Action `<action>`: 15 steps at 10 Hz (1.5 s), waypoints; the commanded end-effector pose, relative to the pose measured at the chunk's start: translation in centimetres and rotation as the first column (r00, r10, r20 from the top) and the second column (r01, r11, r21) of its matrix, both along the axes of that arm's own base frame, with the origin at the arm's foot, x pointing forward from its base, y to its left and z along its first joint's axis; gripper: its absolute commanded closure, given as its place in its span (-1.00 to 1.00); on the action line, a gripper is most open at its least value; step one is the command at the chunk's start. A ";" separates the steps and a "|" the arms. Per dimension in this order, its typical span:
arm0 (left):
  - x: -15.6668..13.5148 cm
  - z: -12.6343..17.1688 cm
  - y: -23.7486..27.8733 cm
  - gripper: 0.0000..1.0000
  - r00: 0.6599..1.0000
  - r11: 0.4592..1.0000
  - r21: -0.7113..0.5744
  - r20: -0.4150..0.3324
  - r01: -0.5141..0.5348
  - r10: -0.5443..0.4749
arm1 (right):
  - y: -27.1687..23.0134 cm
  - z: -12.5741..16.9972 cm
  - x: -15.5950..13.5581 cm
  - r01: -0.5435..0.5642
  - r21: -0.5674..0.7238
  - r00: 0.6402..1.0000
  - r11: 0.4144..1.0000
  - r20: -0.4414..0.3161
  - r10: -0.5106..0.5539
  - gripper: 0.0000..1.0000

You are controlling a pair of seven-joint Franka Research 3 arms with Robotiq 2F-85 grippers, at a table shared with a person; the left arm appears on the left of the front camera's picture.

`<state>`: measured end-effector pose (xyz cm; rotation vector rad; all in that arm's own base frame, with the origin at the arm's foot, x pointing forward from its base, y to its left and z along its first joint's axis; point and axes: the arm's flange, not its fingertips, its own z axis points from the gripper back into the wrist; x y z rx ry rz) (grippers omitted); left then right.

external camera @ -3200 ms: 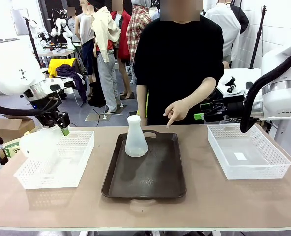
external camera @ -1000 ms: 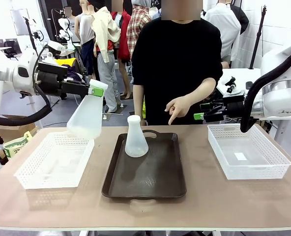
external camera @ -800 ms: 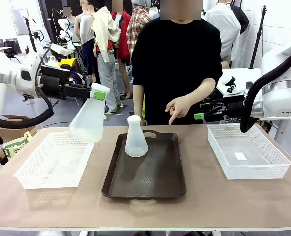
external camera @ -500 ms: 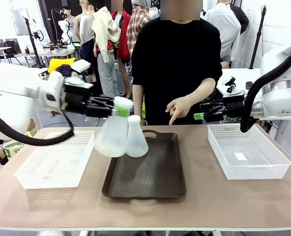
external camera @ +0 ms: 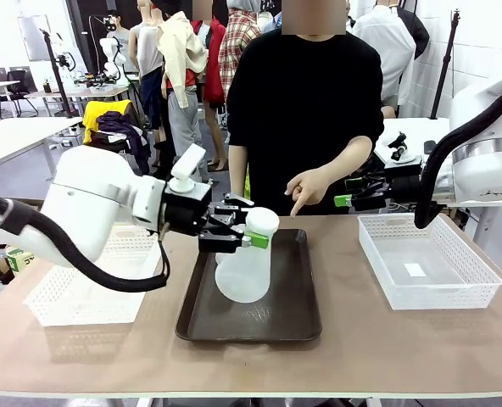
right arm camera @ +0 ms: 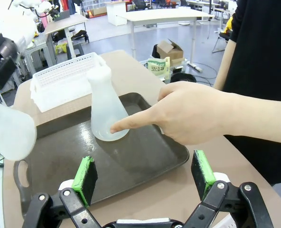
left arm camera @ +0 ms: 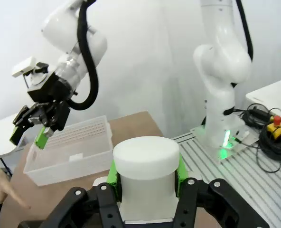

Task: Prepare the laboratory tools.
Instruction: Place the picked Big flask upright in the Handle tray as directed by the person.

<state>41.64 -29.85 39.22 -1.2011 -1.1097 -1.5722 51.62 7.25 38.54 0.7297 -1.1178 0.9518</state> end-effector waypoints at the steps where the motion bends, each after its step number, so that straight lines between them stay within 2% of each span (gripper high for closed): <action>1: 2.2 -1.8 -1.4 1.00 0.998 0.995 -0.075 -0.015 -0.059 0.058 | 0.1 0.0 0.0 0.003 -0.007 1.000 1.000 -0.004 -0.003 -1.00; 2: 2.6 -2.9 -1.7 1.00 0.997 0.995 -0.078 -0.048 -0.060 0.057 | 0.1 0.0 0.0 0.003 -0.007 1.000 1.000 -0.004 -0.003 -1.00; 7: 4.4 -7.5 -3.0 1.00 0.991 0.995 -0.013 -0.094 -0.095 0.094 | 0.1 0.0 0.0 0.003 -0.007 1.000 1.000 -0.004 -0.003 -1.00; 8: 4.5 -7.5 -2.8 0.84 0.990 0.995 -0.010 -0.106 -0.096 0.095 | 0.1 0.0 0.0 0.003 -0.007 1.000 1.000 -0.004 -0.003 -1.00; 12: 4.1 -8.1 -1.7 -0.73 0.987 0.994 0.049 -0.127 -0.097 0.102 | 0.1 0.0 0.0 0.003 -0.007 1.000 1.000 -0.004 -0.003 -1.00; 13: 4.1 -8.2 -1.2 -1.00 0.985 0.993 0.063 -0.137 -0.098 0.106 | 0.1 0.0 0.0 0.003 -0.007 1.000 1.000 -0.004 -0.003 -1.00; 15: 4.0 -8.3 -0.5 -1.00 0.981 0.991 0.085 -0.158 -0.100 0.112 | 0.1 0.0 0.0 0.003 -0.007 1.000 1.000 -0.004 -0.003 -1.00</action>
